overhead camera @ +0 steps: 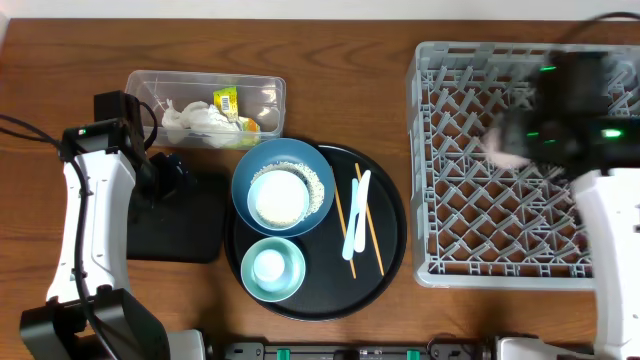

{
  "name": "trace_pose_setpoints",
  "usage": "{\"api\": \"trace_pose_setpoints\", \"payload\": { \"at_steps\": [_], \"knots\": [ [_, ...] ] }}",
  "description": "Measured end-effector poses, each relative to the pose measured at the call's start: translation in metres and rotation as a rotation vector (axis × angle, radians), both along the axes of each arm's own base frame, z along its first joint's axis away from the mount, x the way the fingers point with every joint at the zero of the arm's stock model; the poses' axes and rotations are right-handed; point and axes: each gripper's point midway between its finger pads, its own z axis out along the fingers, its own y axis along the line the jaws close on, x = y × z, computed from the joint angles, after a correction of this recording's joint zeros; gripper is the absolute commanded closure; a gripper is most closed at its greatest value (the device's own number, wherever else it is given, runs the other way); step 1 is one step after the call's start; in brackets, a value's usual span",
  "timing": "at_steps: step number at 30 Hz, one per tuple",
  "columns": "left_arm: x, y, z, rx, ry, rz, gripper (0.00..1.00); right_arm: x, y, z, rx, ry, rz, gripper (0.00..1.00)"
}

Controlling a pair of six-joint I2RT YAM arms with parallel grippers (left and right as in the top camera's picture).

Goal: Sort waste into correct bins and load items into the dishwasher rack
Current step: 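Carry the pink cup to the rack's right edge and release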

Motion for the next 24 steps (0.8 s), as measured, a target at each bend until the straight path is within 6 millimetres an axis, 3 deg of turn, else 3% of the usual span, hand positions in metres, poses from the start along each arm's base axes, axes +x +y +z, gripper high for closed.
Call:
{"api": "trace_pose_setpoints", "payload": {
  "at_steps": [3, 11, 20, 24],
  "knots": [
    [0.000, 0.000, 0.000, 0.000, 0.000, 0.000, 0.04, -0.003, -0.055, 0.003, -0.017, -0.024, -0.146, 0.62],
    [0.000, 0.000, 0.000, 0.000, 0.000, 0.000, 0.04, -0.030, -0.163, 0.006, -0.048, -0.069, -0.445, 0.62],
    [0.000, 0.000, 0.000, 0.000, 0.000, 0.000, 0.04, -0.047, -0.241, -0.020, -0.054, -0.056, -0.635, 0.63],
    [0.000, 0.000, 0.000, 0.000, -0.001, 0.000, 0.04, -0.050, -0.259, -0.038, -0.043, -0.024, -0.675, 0.63]
  ]
}}
